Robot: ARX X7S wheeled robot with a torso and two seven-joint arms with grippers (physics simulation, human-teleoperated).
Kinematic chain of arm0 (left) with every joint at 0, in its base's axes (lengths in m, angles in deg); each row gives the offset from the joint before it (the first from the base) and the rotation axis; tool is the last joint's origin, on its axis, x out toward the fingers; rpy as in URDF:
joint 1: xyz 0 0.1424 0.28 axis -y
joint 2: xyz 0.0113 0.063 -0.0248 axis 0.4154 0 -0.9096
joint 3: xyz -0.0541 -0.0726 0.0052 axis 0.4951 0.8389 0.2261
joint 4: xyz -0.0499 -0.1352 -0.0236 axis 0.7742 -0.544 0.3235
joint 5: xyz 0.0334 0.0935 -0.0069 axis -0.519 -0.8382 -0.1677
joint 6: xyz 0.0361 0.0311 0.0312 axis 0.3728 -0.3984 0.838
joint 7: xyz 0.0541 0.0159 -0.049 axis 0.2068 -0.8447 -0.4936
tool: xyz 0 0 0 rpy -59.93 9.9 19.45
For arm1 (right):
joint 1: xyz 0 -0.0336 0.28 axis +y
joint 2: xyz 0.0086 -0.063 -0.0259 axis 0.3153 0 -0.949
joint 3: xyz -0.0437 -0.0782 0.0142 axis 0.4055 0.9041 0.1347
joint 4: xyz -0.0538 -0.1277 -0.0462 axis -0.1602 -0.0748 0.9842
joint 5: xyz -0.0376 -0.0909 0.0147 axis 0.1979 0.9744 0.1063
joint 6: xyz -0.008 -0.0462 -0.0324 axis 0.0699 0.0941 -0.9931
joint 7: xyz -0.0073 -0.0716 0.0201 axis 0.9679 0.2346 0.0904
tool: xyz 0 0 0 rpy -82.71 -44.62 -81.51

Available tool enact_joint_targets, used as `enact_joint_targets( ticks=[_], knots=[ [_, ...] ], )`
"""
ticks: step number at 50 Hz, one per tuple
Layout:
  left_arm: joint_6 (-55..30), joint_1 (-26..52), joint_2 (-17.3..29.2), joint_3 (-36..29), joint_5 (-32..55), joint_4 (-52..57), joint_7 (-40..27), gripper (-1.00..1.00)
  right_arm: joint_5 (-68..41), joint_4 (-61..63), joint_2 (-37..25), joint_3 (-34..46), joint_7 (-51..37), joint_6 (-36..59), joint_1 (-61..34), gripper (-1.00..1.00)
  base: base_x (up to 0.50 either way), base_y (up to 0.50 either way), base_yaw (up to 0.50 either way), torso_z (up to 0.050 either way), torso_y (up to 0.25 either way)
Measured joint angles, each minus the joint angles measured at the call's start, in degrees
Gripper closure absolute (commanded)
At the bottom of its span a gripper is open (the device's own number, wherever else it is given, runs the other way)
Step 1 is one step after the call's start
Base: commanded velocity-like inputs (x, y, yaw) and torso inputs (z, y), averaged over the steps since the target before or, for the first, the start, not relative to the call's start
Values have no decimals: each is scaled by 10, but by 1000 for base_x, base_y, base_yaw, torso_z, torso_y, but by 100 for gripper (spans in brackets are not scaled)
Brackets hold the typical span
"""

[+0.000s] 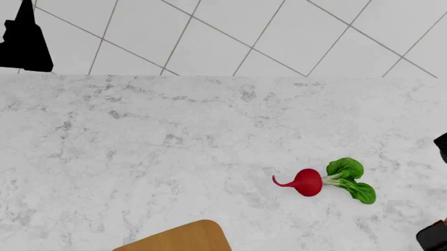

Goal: Clear the non-vegetable object off the cutting board and place the vegetables onto it.

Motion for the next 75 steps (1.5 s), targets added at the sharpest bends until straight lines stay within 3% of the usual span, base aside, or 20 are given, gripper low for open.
enact_joint_targets(
  ticks=[19, 28, 50, 75],
  knots=[
    [1, 1, 4, 2, 4, 2, -1, -100, 13, 44, 104, 2, 46, 66, -68, -100, 0, 0, 0, 0, 0],
    [-3, 3, 6, 6, 8, 6, -3, -100, 68, 59, 151, 20, 131, 67, -97, -100, 0, 0, 0, 0, 0],
    [-8, 18, 14, 12, 13, 6, -4, -100, 362, -8, 271, 173, 474, -90, -151, -100, 0, 0, 0, 0, 0],
    [-7, 22, 20, 13, 15, 6, -7, -100, 451, -123, 352, 238, 653, -212, -112, -100, 0, 0, 0, 0, 0]
  ],
)
